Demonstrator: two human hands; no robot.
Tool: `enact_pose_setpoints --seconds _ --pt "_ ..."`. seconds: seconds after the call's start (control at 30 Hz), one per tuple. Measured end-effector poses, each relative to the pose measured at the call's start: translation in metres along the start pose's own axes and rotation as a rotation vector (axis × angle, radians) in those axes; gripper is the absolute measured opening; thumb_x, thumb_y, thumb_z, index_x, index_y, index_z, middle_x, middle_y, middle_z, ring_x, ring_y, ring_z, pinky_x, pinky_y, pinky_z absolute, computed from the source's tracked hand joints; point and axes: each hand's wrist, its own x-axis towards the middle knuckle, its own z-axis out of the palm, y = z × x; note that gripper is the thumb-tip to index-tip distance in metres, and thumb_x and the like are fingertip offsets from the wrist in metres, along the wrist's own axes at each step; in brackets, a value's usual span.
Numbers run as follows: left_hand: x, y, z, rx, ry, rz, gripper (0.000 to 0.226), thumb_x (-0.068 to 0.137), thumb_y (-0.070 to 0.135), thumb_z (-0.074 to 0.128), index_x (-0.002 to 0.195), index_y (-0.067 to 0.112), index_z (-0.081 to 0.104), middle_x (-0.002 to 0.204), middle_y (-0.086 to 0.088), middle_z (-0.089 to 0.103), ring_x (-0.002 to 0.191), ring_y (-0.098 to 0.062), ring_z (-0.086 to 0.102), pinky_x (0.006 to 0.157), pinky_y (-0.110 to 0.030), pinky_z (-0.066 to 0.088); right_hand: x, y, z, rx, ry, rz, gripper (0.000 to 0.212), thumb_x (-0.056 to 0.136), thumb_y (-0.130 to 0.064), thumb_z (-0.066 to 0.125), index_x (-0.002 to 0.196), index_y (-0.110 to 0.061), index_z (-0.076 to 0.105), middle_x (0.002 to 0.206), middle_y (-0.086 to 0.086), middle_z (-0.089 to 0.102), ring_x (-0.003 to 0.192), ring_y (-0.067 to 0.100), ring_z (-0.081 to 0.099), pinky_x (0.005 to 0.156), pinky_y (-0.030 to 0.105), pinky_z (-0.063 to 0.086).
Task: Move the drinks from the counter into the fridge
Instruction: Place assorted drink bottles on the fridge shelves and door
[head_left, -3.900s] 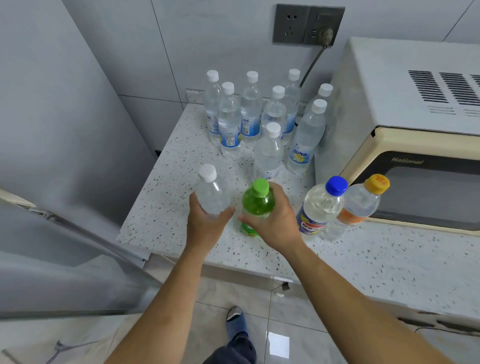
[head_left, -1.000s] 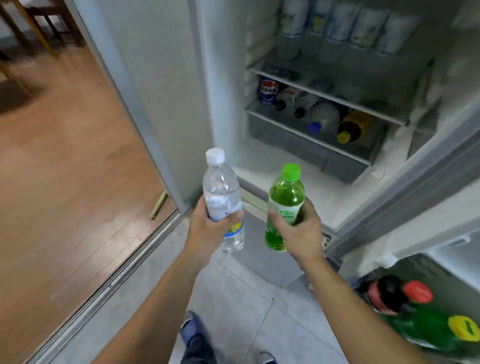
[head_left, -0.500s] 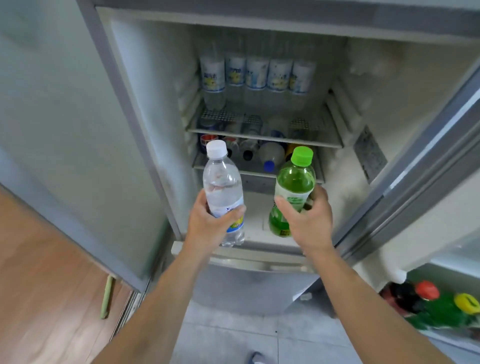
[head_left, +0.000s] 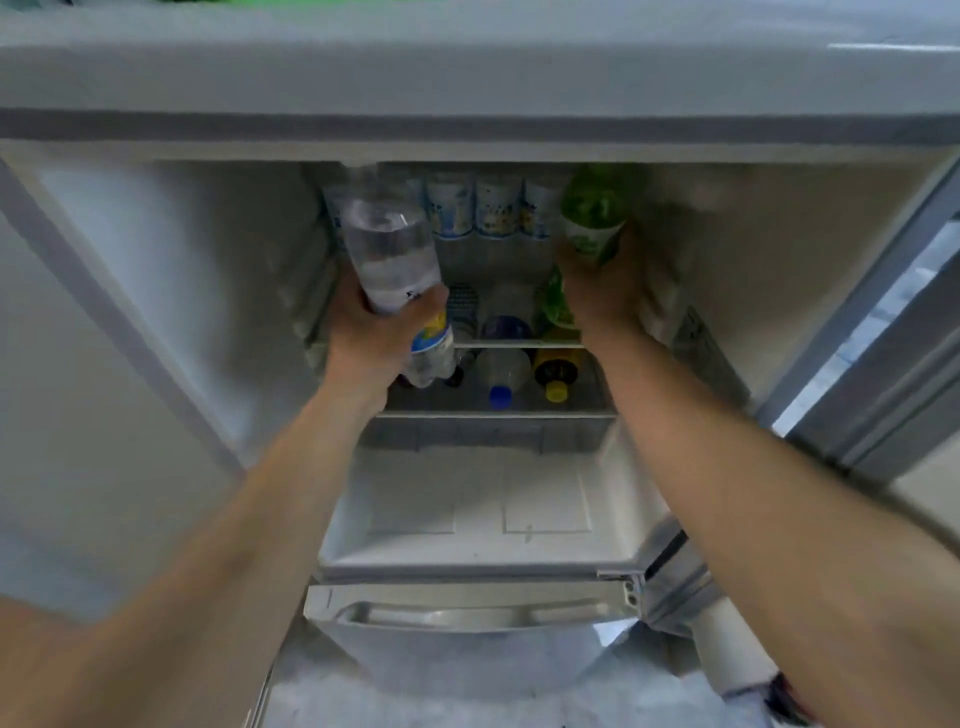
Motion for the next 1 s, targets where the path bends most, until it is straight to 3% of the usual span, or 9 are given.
enact_pose_setpoints --seconds 0.1,0.23,0.33,0.43,0.57,0.7,0.83,1.0 --pt "0.021 0.001 0.007 -0.03 0.021 -0.002 0.042 0.079 0.006 0.081 0.115 0.007 0.061 0.102 -0.001 0.072 0.082 0.002 0.071 0.067 -0.013 0.053 0.03 0.016 0.012 -0.101 0.032 0.047 0.063 0.085 -0.024 0.077 0.138 -0.007 0.048 0.134 0.008 0.058 0.121 0.017 0.055 0.09 0.017 0.045" --pt "0.044 -0.002 0.017 -0.05 -0.017 0.001 0.049 0.081 0.006 0.079 0.125 0.002 0.057 0.116 -0.011 0.07 0.099 -0.016 0.072 0.08 -0.028 0.059 0.062 0.026 0.021 -0.241 0.026 0.086 0.074 0.087 -0.03 0.075 0.147 -0.005 0.04 0.145 0.015 0.049 0.134 0.029 0.047 0.109 0.039 0.043" --pt "0.061 -0.007 0.027 -0.03 -0.022 0.001 0.058 0.081 0.007 0.08 0.132 0.001 0.052 0.125 -0.015 0.065 0.111 -0.025 0.067 0.094 -0.039 0.057 0.076 0.031 0.025 -0.366 0.037 0.082 0.08 0.09 -0.034 0.071 0.152 -0.005 0.03 0.153 0.016 0.039 0.142 0.028 0.037 0.116 0.034 0.032" --pt "0.07 -0.016 0.039 -0.014 -0.034 -0.014 0.065 0.079 0.007 0.081 0.135 0.001 0.049 0.128 -0.016 0.063 0.112 -0.024 0.065 0.096 -0.037 0.055 0.084 0.035 0.024 -0.484 0.027 0.128 0.083 0.09 -0.038 0.07 0.154 -0.008 0.028 0.157 0.013 0.036 0.145 0.029 0.034 0.118 0.039 0.03" --pt "0.087 -0.032 0.046 0.017 -0.082 0.01 0.051 0.078 0.008 0.082 0.121 0.012 0.055 0.111 -0.001 0.065 0.085 0.008 0.065 0.075 -0.013 0.054 0.07 0.044 0.02 -0.76 0.066 0.096 0.082 0.09 -0.038 0.069 0.154 -0.008 0.027 0.155 0.018 0.035 0.143 0.036 0.032 0.117 0.042 0.027" --pt "0.097 -0.033 0.047 0.022 -0.167 0.003 0.054 0.081 0.011 0.081 0.128 0.011 0.054 0.127 -0.008 0.064 0.109 -0.017 0.064 0.094 -0.032 0.054 0.057 0.052 0.023 -0.567 0.118 0.152 0.071 0.092 -0.028 0.068 0.15 -0.006 0.033 0.151 0.015 0.044 0.139 0.03 0.043 0.11 0.034 0.036" --pt "0.096 -0.037 0.044 0.012 -0.185 -0.006 0.059 0.081 0.014 0.081 0.132 0.013 0.052 0.128 -0.005 0.064 0.107 -0.013 0.064 0.091 -0.026 0.054 0.058 0.054 0.028 -0.533 0.138 0.211 0.06 0.093 -0.029 0.066 0.145 -0.009 0.043 0.146 0.013 0.05 0.135 0.03 0.048 0.107 0.034 0.04" --pt "0.094 -0.041 0.048 -0.014 -0.181 0.009 0.054 0.082 0.01 0.079 0.126 0.019 0.05 0.122 -0.001 0.062 0.105 -0.012 0.062 0.087 -0.023 0.053 0.07 0.059 0.025 -0.717 0.039 0.275 0.043 0.098 -0.027 0.056 0.136 -0.008 0.054 0.138 0.017 0.057 0.126 0.033 0.055 0.104 0.041 0.046"
